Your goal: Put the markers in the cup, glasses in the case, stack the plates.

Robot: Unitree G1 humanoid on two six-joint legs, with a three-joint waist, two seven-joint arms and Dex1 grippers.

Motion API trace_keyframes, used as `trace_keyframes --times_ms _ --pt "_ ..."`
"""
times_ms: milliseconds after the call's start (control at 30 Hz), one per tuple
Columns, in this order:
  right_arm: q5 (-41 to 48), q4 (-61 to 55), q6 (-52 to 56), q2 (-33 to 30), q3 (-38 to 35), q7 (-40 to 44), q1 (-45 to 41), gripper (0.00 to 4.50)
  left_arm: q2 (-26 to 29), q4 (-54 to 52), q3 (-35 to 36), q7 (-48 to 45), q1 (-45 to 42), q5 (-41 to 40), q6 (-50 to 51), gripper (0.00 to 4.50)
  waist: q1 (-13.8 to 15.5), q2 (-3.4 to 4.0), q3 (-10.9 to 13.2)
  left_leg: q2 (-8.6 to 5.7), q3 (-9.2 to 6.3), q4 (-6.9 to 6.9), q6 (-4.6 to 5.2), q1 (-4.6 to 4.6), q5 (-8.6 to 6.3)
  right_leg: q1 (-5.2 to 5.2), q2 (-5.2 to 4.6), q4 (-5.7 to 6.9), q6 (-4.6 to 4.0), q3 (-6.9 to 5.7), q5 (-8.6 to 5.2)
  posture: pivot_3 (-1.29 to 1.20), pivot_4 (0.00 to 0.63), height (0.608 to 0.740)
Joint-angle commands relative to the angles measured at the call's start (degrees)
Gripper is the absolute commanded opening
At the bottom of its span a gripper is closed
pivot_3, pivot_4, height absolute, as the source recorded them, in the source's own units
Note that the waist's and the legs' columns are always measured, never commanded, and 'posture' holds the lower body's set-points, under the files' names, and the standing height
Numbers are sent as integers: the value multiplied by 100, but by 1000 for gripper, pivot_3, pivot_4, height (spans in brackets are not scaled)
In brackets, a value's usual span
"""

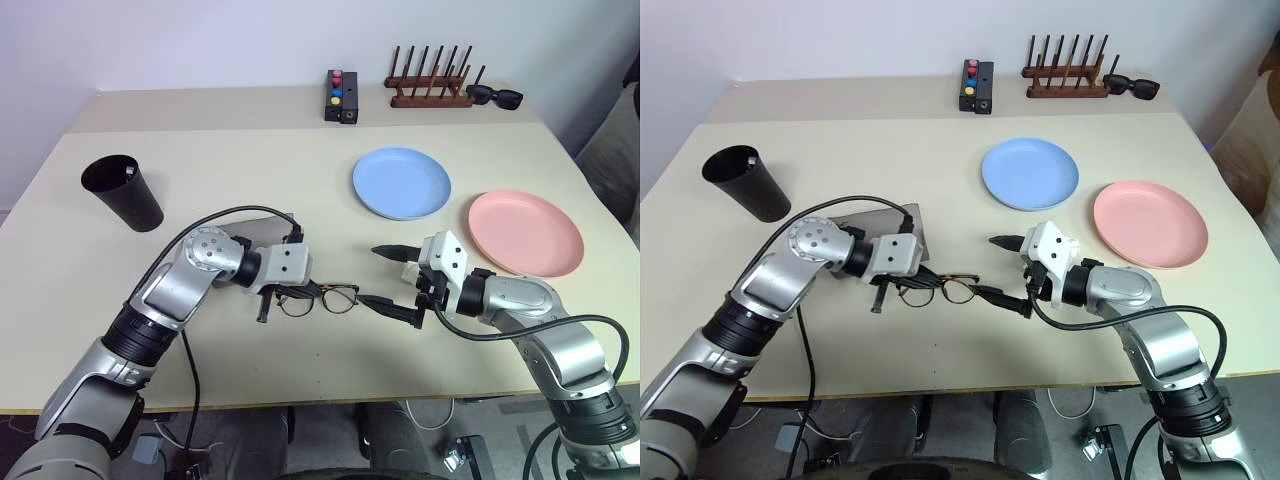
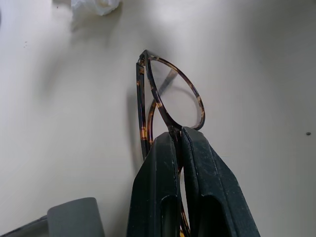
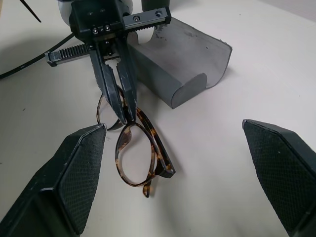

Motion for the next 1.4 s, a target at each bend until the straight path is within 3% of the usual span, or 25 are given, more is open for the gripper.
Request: trace_keyframes --times_ms 33,167,300,667,1267,1400 --pt "39 -165 -75 -43 -116 1 -26 4500 -59 -248 429 -56 -39 -571 376 24 2 0 0 0 -1 1 0 -1 0 0 0 0 2 0 1 0 150 734" --pt "36 -146 -78 -56 -137 4 -28 4500 108 -491 1134 13 -231 -1202 804 24 -12 -1 2 0 -2 0 0 -2 0 -2 0 0 12 -1 7 0 150 734" --pt "41 -142 -47 -47 -116 -6 -75 4500 528 -347 1558 199 -380 -1120 733 24 -34 0 2 1 -2 -3 0 -1 0 -5 1 4 16 -1 9 0 150 734" --pt "0 -62 -115 99 116 86 -209 4500 1370 263 1587 324 287 -554 104 24 -17 0 3 1 -2 -4 0 -3 0 -7 1 1 16 -1 8 0 150 734" --pt "65 -266 45 170 162 20 -224 4500 1293 533 1499 122 483 -627 123 24 -13 0 3 1 -2 -4 0 -5 0 -9 1 2 11 -1 6 0 150 734" --pt "73 -305 106 189 183 -12 -269 4500 1266 645 1487 141 437 -517 28 1441 -13 0 3 1 -1 -3 0 -5 0 -9 1 2 11 -1 6 0 150 734"
